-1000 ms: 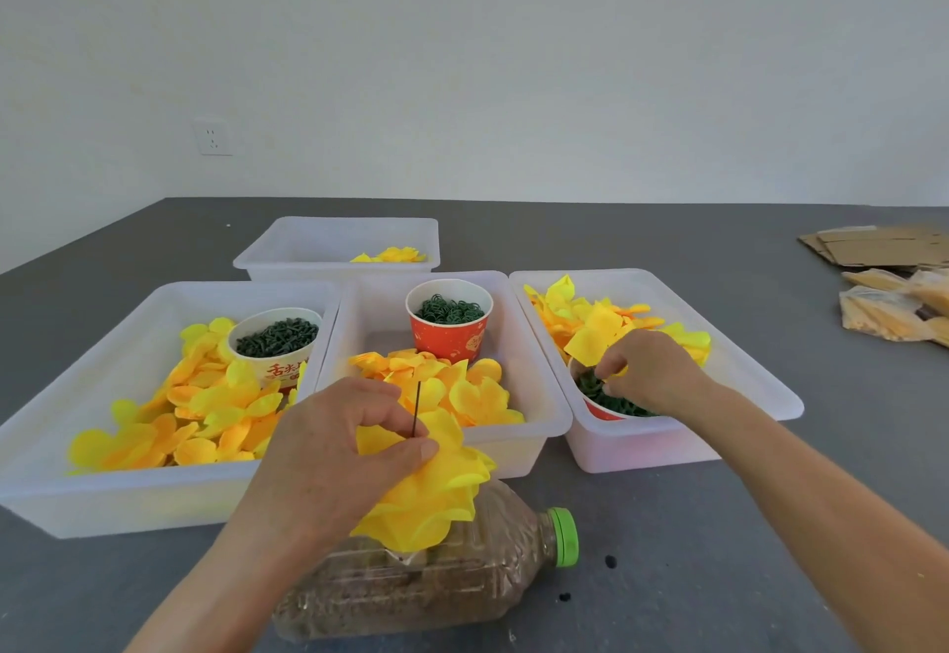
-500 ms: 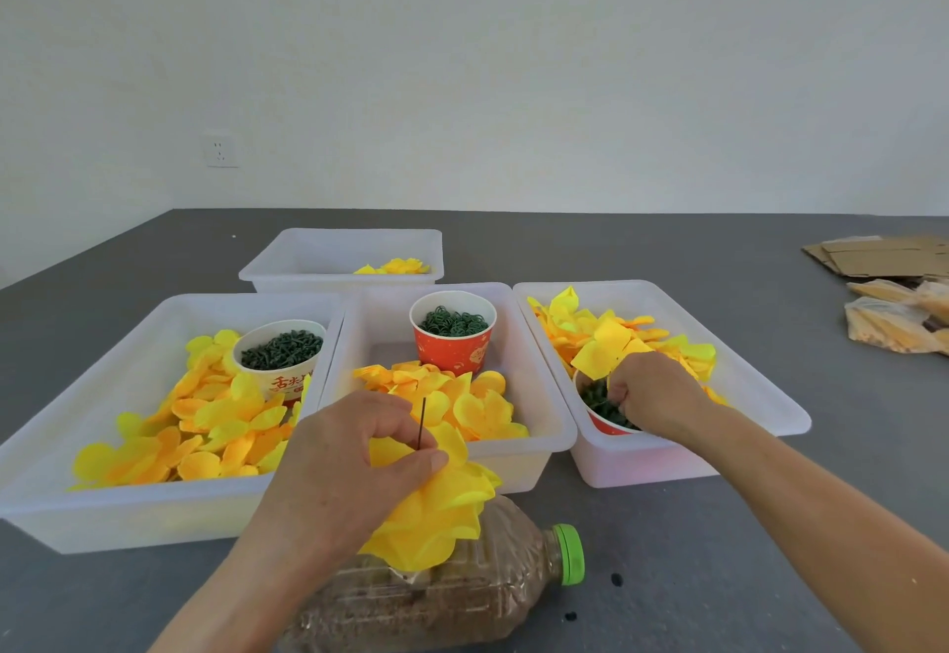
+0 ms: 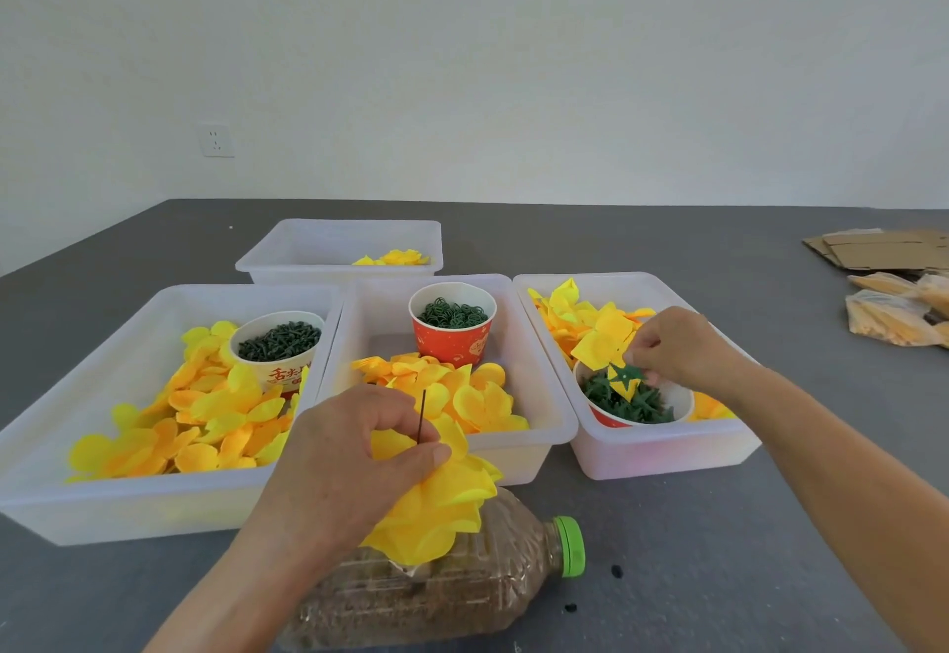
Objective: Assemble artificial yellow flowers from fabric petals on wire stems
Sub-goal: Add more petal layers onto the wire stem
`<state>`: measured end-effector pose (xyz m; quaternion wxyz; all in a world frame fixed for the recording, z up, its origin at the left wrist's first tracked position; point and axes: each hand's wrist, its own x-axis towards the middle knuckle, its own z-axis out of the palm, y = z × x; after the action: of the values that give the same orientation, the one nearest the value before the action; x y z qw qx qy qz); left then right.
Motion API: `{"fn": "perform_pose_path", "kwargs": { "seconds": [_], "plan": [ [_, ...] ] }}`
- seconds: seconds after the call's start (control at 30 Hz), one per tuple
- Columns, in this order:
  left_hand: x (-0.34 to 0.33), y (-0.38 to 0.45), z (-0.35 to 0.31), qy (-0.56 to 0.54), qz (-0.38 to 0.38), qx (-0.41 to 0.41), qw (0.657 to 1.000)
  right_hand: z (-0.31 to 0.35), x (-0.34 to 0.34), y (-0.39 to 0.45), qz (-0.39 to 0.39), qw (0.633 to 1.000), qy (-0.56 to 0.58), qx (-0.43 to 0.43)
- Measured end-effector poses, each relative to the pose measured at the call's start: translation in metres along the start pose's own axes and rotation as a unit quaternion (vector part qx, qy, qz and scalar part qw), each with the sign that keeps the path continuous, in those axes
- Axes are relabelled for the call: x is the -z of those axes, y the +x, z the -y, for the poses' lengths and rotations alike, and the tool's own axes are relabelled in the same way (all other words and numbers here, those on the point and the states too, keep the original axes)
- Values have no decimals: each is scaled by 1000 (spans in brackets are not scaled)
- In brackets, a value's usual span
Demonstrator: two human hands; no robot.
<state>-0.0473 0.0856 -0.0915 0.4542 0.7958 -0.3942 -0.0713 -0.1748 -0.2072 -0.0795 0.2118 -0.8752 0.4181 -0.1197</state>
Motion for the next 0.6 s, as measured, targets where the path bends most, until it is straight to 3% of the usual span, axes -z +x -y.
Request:
{"fn": "perform_pose_path", "kwargs": {
  "seconds": [0.23,0.6],
  "plan": [
    [-1,1,1,-5,-3,1,1000,-13,1,3,25,993,108,-30],
    [-1,1,1,-5,1,1,1000,-13,3,0,6,999,46,23]
  ]
}}
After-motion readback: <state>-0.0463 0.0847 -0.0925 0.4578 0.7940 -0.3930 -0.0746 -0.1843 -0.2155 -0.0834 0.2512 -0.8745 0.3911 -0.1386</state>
